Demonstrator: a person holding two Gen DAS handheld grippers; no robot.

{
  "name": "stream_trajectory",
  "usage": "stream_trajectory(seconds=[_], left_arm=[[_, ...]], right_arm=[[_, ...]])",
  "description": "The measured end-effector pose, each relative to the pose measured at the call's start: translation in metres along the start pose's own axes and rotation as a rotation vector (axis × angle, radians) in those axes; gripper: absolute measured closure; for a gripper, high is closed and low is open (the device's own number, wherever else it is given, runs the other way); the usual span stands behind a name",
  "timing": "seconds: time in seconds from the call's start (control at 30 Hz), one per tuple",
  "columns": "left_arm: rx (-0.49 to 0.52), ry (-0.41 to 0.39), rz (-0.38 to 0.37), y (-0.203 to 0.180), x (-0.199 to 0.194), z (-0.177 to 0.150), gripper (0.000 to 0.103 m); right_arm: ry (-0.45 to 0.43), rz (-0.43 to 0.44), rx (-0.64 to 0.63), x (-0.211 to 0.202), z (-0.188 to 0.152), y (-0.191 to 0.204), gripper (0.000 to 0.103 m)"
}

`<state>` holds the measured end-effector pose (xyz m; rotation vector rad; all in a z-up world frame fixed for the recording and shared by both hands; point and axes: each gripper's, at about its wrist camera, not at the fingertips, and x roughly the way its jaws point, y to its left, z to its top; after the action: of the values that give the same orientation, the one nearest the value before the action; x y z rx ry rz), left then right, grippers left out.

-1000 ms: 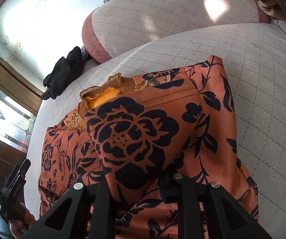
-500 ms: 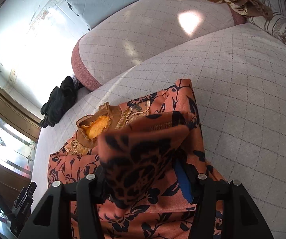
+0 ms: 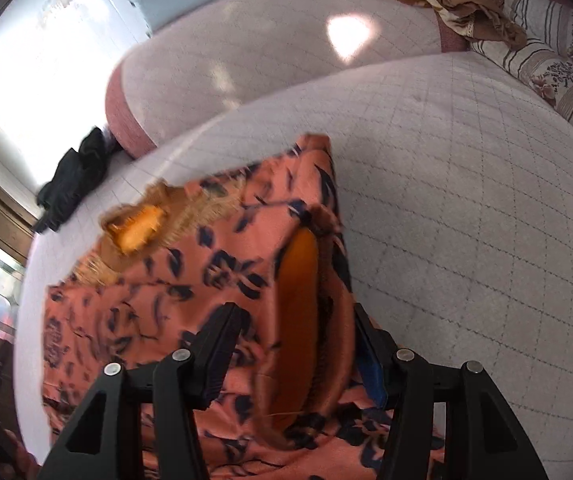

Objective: Fold small clothes

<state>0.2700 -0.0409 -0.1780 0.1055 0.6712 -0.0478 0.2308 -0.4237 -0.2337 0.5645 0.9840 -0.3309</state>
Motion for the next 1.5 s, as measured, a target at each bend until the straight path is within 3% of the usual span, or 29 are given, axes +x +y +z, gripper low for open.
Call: stream_trajectory(seconds=[0.07, 0.17, 0.3, 0.4, 0.47, 0.53, 0.63, 0.7, 0.77, 0.8, 0.83, 1.0, 1.1, 1.2, 1.33, 1.37, 1.43, 1.5], left_arm=[[0.001, 0.000, -0.004, -0.002, 0.000, 0.000, 0.024], [0.006, 0.003, -0.008, -0.004, 0.001, 0.000, 0.024], [0.008, 0.013, -0.012, -0.005, 0.003, 0.000, 0.024], [0.012, 0.023, -0.016, -0.005, 0.008, -0.001, 0.024], [0.018, 0.078, -0.037, -0.006, 0.020, -0.004, 0.024], [0.006, 0.161, -0.050, -0.003, 0.038, -0.010, 0.024], [0.018, 0.301, -0.073, -0.004, 0.068, -0.023, 0.024], [0.039, 0.390, -0.087, -0.010, 0.085, -0.035, 0.023], [0.034, 0.370, -0.075, -0.010, 0.082, -0.033, 0.019], [0.027, 0.379, -0.090, -0.008, 0.081, -0.032, 0.019], [0.008, 0.374, -0.107, -0.005, 0.079, -0.030, 0.019], [-0.027, 0.264, -0.068, 0.016, 0.046, -0.017, 0.019], [-0.024, 0.206, -0.032, 0.029, 0.022, -0.011, 0.019], [-0.017, 0.179, 0.018, 0.047, 0.012, -0.017, 0.019], [-0.006, 0.279, 0.081, 0.065, 0.035, -0.031, 0.019], [-0.022, 0.313, 0.069, 0.069, 0.042, -0.034, 0.019], [-0.039, 0.376, 0.083, 0.076, 0.056, -0.041, 0.019], [-0.062, 0.392, 0.066, 0.083, 0.062, -0.041, 0.019]], right_arm=[[0.060, -0.045, -0.008, 0.012, -0.002, -0.007, 0.047], [0.007, -0.042, -0.004, -0.008, 0.000, -0.005, 0.047], [-0.078, 0.019, -0.094, -0.034, -0.009, 0.017, 0.047], [-0.013, 0.046, -0.170, -0.018, -0.023, 0.034, 0.046], [0.078, -0.008, -0.219, 0.010, -0.031, 0.040, 0.045], [0.050, -0.026, -0.242, 0.003, -0.030, 0.046, 0.044], [0.012, 0.069, -0.176, -0.020, -0.023, 0.038, 0.044], [-0.029, 0.059, -0.166, -0.029, -0.020, 0.031, 0.044], [0.018, 0.060, -0.130, -0.016, -0.021, 0.022, 0.045], [0.107, 0.056, -0.136, 0.003, -0.023, 0.018, 0.044], [0.130, 0.050, -0.168, 0.011, -0.022, 0.018, 0.046], [0.026, 0.104, -0.111, -0.042, -0.017, 0.005, 0.045], [-0.056, 0.046, -0.103, -0.074, -0.023, -0.014, 0.045], [-0.101, 0.063, -0.079, -0.098, -0.024, -0.033, 0.045], [-0.080, 0.143, -0.028, -0.087, -0.005, -0.041, 0.046], [-0.074, 0.152, -0.029, -0.077, -0.002, -0.039, 0.049], [0.005, 0.126, -0.019, -0.031, 0.001, -0.022, 0.072], [0.080, 0.099, 0.059, 0.006, 0.000, -0.029, 0.072]])
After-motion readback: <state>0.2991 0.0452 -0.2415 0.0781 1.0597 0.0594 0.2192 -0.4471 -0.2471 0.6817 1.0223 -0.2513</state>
